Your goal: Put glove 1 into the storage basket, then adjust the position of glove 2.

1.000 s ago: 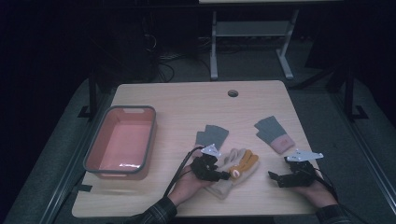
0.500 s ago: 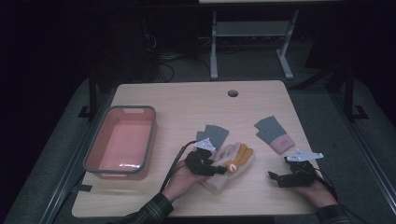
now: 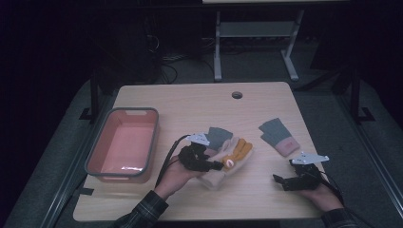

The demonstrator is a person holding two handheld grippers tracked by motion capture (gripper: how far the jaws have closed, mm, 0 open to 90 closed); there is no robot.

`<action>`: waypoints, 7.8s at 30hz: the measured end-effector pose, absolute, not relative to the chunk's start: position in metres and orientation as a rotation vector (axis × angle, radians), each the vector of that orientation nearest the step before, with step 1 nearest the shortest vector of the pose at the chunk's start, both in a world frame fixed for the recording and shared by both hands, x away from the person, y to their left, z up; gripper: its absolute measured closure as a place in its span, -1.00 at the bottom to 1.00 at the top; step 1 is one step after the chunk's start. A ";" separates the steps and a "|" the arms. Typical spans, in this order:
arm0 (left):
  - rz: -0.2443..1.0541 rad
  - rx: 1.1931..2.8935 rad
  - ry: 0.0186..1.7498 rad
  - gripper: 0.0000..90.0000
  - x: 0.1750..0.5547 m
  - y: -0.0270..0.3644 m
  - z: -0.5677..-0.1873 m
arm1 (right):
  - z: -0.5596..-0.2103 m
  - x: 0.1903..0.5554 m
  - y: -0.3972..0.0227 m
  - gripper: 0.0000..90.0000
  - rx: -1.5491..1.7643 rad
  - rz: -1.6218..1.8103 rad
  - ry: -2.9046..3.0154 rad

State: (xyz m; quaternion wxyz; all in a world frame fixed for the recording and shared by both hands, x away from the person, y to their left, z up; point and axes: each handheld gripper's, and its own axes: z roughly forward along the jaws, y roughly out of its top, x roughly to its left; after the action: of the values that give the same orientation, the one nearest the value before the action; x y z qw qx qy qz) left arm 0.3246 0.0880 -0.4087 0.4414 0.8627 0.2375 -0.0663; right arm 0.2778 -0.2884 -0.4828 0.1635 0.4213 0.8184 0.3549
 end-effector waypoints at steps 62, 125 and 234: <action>0.055 1.920 0.928 0.71 0.353 0.278 -0.340 | -0.483 0.278 -0.288 -0.80 1.202 1.012 2.333; 0.099 2.096 1.356 -0.56 0.390 0.338 -0.416 | -0.483 0.278 -0.288 -0.80 1.202 1.013 2.333; 0.265 2.271 0.634 -0.72 0.287 0.154 -0.477 | -0.449 0.367 -0.320 1.00 1.321 0.900 2.185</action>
State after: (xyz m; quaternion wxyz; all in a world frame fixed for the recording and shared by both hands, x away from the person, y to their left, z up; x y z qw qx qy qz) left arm 0.2867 0.1544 -0.4770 0.3753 0.8872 0.2477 0.1034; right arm 0.3669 -0.3200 -0.4491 0.2155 0.4766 0.7881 0.3245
